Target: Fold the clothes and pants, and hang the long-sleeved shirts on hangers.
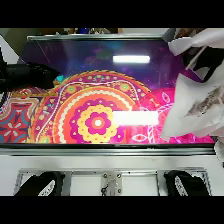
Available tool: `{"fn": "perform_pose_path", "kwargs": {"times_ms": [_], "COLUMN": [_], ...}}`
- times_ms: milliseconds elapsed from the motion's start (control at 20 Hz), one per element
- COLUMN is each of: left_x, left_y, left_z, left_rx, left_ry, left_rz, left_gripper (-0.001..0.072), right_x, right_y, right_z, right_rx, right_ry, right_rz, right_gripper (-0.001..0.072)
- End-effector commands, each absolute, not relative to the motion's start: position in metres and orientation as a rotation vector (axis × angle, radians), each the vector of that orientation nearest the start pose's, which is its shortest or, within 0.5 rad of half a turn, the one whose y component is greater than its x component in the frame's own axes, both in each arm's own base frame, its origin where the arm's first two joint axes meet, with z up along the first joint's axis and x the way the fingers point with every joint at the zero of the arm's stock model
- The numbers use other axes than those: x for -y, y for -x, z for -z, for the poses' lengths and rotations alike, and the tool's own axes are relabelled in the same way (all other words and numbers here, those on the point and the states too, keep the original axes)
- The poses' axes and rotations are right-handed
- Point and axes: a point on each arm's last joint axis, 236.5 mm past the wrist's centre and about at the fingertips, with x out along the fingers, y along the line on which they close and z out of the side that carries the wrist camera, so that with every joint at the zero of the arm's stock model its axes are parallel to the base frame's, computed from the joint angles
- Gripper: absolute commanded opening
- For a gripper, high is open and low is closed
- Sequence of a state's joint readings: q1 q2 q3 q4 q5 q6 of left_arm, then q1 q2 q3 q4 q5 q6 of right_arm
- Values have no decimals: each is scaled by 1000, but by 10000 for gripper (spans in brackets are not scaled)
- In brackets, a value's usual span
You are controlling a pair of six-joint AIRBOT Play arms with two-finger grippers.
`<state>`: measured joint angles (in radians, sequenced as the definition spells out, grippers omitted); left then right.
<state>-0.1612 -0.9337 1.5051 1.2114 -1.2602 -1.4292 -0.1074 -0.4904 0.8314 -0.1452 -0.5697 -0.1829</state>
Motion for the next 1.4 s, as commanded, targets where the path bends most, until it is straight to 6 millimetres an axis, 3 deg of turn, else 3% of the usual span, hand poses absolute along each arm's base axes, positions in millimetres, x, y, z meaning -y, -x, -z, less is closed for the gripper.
{"fn": "perform_pose_path", "kwargs": {"times_ms": [0, 150, 450, 650, 1000, 1200, 1350], "left_x": [135, 137, 140, 140, 140, 140, 140], "left_y": [-339, -346, -358, -361, -360, -360, -359], "left_z": [-278, -267, -249, -247, -247, -247, -246], "left_rx": [-670, -702, -752, -756, -755, -757, -762], "left_ry": [37, 42, 49, 50, 50, 50, 49], "left_rz": [490, 492, 493, 492, 491, 492, 493], "left_gripper": [13, 13, 13, 13, 13, 13, 13], "right_x": [178, 191, 227, 259, 320, 339, 346], "right_y": [-249, -244, -252, -261, -277, -298, -306], "right_z": [-394, -416, -471, -489, -487, -480, -487], "right_rx": [305, 334, 394, 402, 392, 372, 386], "right_ry": [235, 252, 285, 276, 179, 171, 172], "right_rz": [833, 866, 911, 952, 1026, 1030, 1034], "right_gripper": [5, 6, 6, 6, 6, 7, 6]}}
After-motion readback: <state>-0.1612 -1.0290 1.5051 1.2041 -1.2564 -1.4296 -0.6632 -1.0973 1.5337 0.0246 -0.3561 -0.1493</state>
